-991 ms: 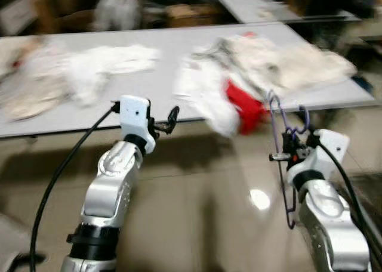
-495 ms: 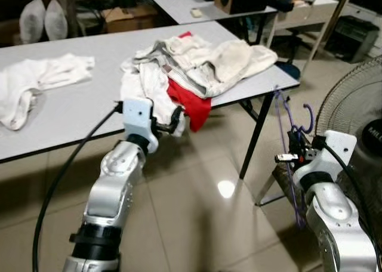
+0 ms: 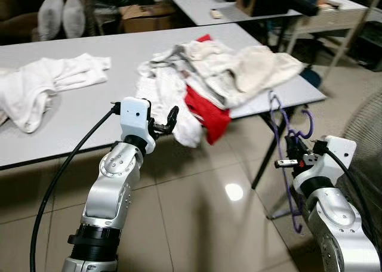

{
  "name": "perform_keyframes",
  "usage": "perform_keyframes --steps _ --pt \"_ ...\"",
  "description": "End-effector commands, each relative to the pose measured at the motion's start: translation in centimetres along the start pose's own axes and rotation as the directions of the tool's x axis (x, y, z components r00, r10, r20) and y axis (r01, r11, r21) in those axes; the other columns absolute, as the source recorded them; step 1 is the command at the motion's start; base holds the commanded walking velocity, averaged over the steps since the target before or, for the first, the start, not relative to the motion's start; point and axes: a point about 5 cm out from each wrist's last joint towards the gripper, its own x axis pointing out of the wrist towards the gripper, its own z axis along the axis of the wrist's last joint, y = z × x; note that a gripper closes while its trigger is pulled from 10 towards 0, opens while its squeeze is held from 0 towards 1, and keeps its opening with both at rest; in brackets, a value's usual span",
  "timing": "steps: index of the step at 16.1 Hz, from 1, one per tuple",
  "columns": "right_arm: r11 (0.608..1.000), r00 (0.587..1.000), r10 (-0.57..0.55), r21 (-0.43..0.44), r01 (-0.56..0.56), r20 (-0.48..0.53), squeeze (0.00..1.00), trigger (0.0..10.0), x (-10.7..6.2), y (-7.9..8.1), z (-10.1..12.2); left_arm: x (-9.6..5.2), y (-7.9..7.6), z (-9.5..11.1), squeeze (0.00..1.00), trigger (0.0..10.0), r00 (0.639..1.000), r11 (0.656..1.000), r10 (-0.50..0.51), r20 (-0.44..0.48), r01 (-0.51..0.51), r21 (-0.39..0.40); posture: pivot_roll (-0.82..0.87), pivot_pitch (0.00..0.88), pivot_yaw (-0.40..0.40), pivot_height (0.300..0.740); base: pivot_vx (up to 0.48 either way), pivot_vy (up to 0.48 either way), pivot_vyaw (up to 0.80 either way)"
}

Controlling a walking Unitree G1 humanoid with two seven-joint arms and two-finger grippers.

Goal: Hang hanger

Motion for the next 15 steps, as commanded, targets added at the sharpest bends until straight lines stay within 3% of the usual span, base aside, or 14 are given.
perform_keyframes --steps 1,4,7,15 --pt "1.000 1.000 0.001 -0.004 -0.001 0.016 0.00 10.0 -0.22 -0.25 0.22 -0.01 -0.05 -0.27 0.00 10.0 1.000 1.000 -0.003 -0.011 0.003 0.005 -0.13 0.001 0.005 0.740 0.398 0.000 0.00" --pt "1.000 1.000 0.007 -0.003 -0.007 0.020 0.00 10.0 -0.11 -0.23 0.42 0.01 -0.04 -0.28 0.00 10.0 1.000 1.000 -0.009 -0.015 0.009 0.009 -0.13 0.006 0.012 0.740 0.385 0.000 0.00" --pt "1.000 1.000 0.018 -0.001 -0.018 0.026 0.00 10.0 0.14 0.17 0.53 0.14 -0.03 -0.32 0.00 10.0 1.000 1.000 -0.014 -0.019 0.015 0.012 -0.12 0.005 0.020 0.740 0.379 0.000 -0.80" --pt "0.999 0.999 0.036 -0.004 -0.035 0.036 0.00 10.0 0.43 0.60 0.56 -0.02 -0.07 0.04 0.00 10.0 1.000 0.999 -0.021 -0.015 0.021 0.030 -0.10 0.038 0.000 0.740 0.379 0.000 0.00"
